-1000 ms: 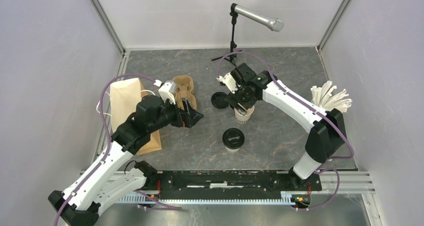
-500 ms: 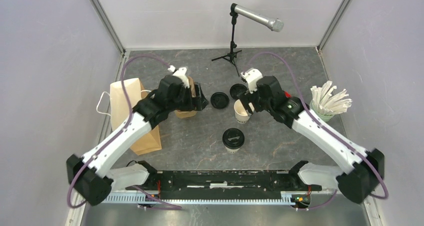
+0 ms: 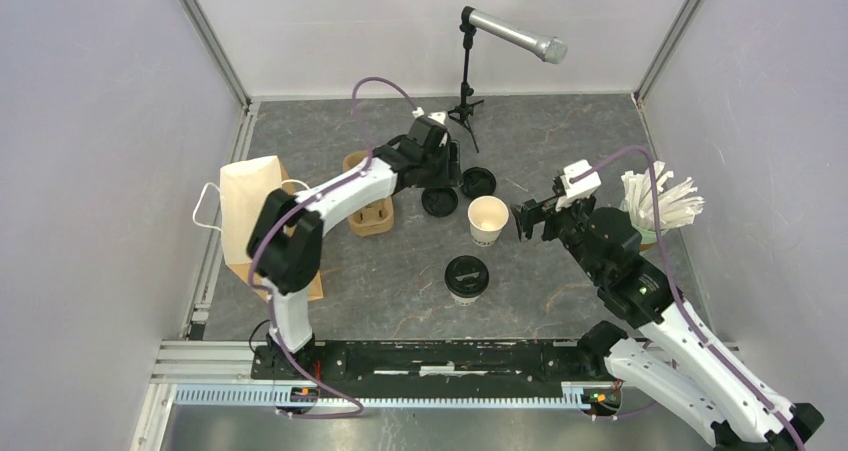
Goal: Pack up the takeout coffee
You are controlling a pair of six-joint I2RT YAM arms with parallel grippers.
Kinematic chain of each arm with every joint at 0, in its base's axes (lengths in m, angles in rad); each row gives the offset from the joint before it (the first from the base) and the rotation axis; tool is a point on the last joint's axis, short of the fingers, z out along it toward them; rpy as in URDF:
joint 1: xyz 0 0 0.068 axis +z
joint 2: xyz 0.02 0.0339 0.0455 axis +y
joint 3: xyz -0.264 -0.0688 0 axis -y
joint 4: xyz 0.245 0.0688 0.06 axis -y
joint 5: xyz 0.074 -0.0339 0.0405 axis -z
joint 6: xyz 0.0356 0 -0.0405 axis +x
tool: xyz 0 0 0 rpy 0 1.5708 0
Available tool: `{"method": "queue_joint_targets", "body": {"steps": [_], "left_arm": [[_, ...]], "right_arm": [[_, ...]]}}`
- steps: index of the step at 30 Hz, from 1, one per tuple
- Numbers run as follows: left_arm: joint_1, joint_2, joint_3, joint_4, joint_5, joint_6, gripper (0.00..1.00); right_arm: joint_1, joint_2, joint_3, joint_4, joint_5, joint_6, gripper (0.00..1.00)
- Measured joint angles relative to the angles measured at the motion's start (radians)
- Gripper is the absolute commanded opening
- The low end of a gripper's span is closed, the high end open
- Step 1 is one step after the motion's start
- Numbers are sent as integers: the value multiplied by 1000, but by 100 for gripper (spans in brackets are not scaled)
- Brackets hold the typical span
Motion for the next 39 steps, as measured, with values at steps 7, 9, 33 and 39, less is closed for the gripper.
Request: {"method": "queue_joint_targets", "body": {"steps": [7,9,33,39], "left_arm": [[-3,265,178,40,-6,0,48],[-3,317,216,50,-11,0,43],[-5,484,382,14,-62,22,2],[-5,351,371,-39,-61,24,2]], "right_arm": [[-2,-71,-27,-3,-66,7,98],[-2,-73,-27,-9,-80,5,98],[-2,-107,-57,-21,-177,-30,98],[-2,-128,-95,21,-168,-19,98]]}}
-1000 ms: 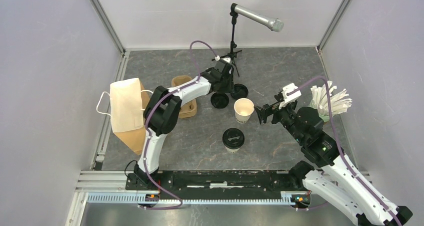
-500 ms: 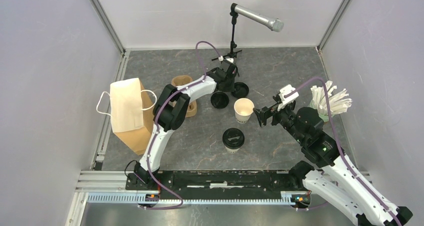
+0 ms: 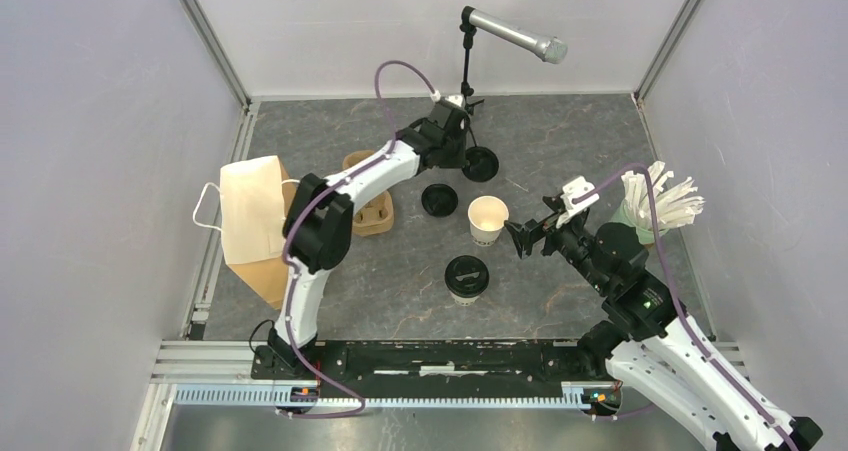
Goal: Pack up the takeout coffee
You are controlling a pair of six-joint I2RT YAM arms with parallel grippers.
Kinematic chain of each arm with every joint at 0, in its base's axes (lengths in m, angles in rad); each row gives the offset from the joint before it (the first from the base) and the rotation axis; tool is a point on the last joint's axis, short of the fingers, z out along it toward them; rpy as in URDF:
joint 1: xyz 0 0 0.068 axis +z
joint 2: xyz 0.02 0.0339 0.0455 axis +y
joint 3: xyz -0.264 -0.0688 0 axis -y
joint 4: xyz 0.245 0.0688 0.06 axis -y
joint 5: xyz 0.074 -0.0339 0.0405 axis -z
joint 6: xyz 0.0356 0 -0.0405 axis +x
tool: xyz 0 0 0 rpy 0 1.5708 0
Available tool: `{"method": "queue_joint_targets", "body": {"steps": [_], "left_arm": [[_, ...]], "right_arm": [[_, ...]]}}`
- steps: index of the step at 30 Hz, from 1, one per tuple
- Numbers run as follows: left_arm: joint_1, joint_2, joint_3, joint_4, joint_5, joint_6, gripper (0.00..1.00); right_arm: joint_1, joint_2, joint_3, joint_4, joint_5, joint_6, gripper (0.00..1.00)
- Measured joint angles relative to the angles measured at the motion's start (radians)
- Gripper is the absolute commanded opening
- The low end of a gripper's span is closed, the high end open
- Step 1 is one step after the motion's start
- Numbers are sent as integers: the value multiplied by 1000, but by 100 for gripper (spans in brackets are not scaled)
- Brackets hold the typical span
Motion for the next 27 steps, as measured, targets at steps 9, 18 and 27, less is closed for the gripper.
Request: {"method": "queue_joint_targets", "body": {"steps": [9,18,27], "left_arm": [[51,-332,-145,31,181,-6,2],[132,-530,-465,269,645,-256,2],[86,-710,-763,702,895,-673,2]], "right_arm": [[-1,-17,-64,142,-18,-30,98],[-1,-162,-391,617,-168,-250,98],[-1,-100,-498,1023,-257,-481,98]]}}
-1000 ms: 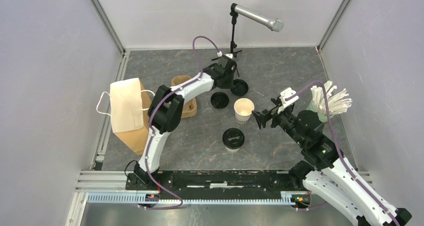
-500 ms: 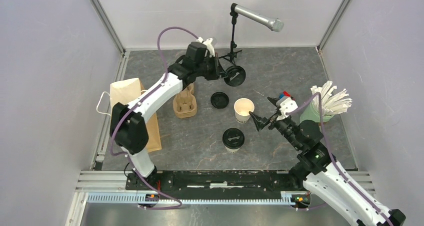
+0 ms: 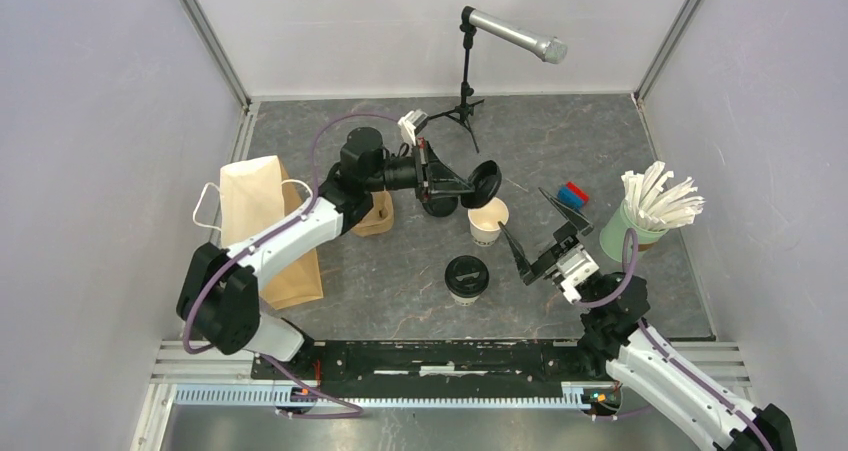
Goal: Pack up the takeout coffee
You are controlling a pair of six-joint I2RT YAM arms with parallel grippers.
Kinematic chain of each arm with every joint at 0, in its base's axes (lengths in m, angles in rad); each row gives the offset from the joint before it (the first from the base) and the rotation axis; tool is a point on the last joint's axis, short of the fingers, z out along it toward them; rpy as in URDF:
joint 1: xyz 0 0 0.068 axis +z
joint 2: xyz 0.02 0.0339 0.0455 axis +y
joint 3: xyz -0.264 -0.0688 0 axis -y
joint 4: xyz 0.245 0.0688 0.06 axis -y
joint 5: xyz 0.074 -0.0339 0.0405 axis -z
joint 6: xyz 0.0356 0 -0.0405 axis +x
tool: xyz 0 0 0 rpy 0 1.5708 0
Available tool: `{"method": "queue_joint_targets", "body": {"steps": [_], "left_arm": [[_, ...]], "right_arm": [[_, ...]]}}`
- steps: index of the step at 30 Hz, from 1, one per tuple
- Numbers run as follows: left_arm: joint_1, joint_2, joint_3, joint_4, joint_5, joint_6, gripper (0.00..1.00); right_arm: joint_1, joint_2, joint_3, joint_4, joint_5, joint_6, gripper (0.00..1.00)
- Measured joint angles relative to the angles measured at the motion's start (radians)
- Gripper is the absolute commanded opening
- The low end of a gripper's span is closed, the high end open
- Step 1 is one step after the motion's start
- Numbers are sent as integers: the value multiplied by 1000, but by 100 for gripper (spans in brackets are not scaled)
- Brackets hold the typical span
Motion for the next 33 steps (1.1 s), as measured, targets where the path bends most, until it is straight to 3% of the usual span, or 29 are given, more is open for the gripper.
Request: {"method": "queue_joint_targets", "body": {"steps": [6,11,33], "left_arm": [[-117,-56,-76,225,33,-175,2],[-193,-56,-104,294,33,-243,2],[-197,-41,-131,315,-18,-248,2]], "right_arm": [[0,60,8,135,-100,-64,98],[0,85,11,189,-176,-75,98],[0,67,13,227,-274,-89,98]]}}
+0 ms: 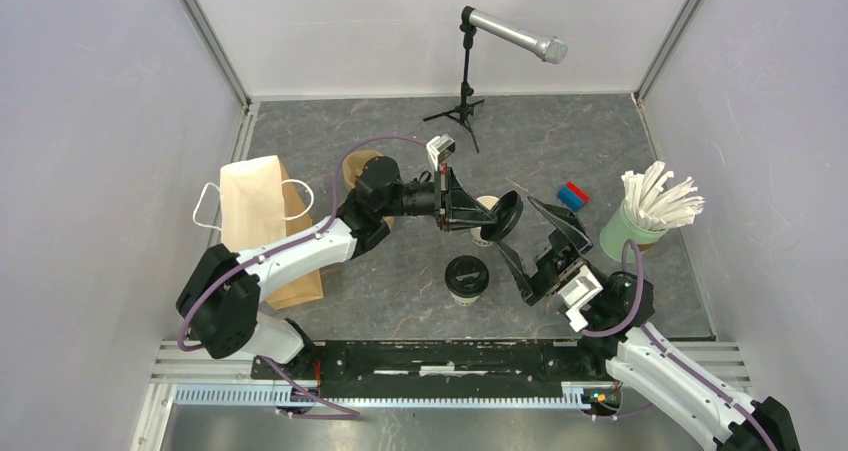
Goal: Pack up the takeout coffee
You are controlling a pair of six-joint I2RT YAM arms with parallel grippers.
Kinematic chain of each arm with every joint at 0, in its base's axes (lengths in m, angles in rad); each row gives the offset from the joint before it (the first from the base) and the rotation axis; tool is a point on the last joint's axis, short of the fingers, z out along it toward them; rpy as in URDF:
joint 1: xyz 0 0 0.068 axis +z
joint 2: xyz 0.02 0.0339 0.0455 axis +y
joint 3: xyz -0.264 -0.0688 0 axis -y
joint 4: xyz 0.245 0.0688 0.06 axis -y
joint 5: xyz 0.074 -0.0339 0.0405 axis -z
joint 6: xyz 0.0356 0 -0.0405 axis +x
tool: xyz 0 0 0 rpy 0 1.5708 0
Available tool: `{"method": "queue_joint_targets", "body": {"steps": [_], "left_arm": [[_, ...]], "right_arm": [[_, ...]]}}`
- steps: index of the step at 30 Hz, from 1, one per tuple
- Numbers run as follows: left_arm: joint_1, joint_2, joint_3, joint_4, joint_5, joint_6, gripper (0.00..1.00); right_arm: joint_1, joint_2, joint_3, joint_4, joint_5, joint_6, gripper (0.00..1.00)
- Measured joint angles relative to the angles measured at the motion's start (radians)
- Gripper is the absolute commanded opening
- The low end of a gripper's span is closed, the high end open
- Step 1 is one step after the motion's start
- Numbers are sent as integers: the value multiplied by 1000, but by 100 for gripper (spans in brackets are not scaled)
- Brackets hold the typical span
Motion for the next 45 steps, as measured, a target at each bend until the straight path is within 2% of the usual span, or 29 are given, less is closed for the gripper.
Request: {"method": "queue_joint_targets", "body": {"steps": [15,20,32,34,36,38,40,45], "left_arm": [[-21,1,-2,-22,-30,0,2],[-21,1,-2,-22,-30,0,2],[-24,1,-5,-22,-38,1,3],[-24,1,-9,-23,-40,1,12],[-24,1,-11,-25,-41,2,25],[-24,1,-12,-31,-48,3,45],[-24,1,-13,-42,-52,6,60],[-9,-1,-15,-80,-77,31,84]], "right_arm": [[0,11,13,0,-15,0,98],[0,18,14,0,-17,0,88],[0,18,16,-5,-16,-5,79],[0,18,18,-12,-18,-4,79],[0,18,19,-18,-18,-4,79],[0,19,19,-23,-17,-4,78],[0,19,22,-23,-16,-2,78],[0,3,32,-49,22,23,77]]}}
